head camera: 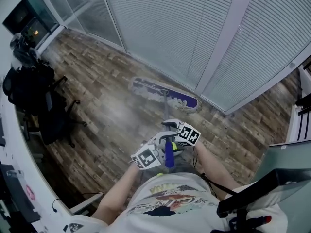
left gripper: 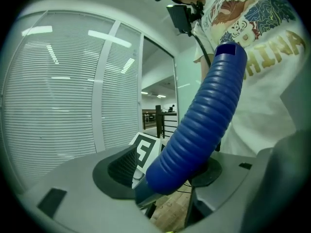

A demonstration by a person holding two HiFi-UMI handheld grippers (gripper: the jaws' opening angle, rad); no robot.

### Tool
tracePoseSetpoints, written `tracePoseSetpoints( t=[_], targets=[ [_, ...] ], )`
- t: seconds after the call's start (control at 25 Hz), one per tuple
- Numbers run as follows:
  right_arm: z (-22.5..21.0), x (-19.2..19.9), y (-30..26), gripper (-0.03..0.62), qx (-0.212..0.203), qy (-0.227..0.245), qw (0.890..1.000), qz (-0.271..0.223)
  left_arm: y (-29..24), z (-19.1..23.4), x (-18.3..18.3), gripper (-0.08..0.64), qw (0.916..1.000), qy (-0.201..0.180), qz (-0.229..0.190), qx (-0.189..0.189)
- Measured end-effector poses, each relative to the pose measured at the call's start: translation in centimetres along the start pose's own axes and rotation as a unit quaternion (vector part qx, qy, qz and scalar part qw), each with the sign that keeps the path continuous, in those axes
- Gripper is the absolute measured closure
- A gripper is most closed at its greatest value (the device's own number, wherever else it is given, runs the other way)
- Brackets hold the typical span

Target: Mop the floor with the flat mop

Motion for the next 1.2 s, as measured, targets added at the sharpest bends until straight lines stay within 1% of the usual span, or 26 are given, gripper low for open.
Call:
tracePoseSetpoints(
  t=[0.16,0.32,0.44,0.64,0.76,0.88,1.04,1.2],
  targets=[
    [-7.5,-0.1,0.5,0.35,-0.003,0.005,1.0,-0.003,-2.3,6.9,-1.6,0.311,1.0,0.001,0.001,-0.004],
    [-13.2,-0.2,0.6,0.35,0.002,-0.002,1.0,-0.011,-3.9,12.4,-3.2,0.31,1.0,0.004,-0.001,-0.002],
    [-16.5,0.2,1.0,0.35,-0.002,-0.002,1.0,-0.003,-5.4,15.3,-3.8,0.308,1.0,0.001,0.004,0.006],
    [-19.7,0.0,2.1,0.345,0.006,-0.021,0.999,-0.032,-6.6,18.1,-5.5,0.304,0.9995,0.008,-0.029,-0.007],
    [-20.2,-0.4,2.0,0.345,0.008,-0.03,0.999,-0.04,-6.3,18.6,-6.0,0.304,0.9991,0.016,-0.036,-0.017],
    [-20.0,-0.8,1.6,0.344,0.007,-0.029,0.999,-0.036,-5.7,18.4,-5.9,0.304,0.9989,0.025,-0.03,-0.027],
    [-16.5,-1.0,0.7,0.34,-0.015,-0.018,1.0,-0.019,-4.2,14.9,-4.6,0.304,0.9989,0.034,-0.007,-0.031],
    [-12.2,-0.7,0.0,0.336,-0.016,-0.018,1.0,-0.018,-2.7,10.9,-3.2,0.301,0.9985,0.039,-0.002,-0.037]
  ],
)
Point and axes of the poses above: the fingertips, and each gripper's own axes: y backward along the fingers, z to its left, x out of its underside, the point moved 10 cm from there along y, backward along the fingers, and after that the axes turned 10 degrees about y, right-handed, at the moved point
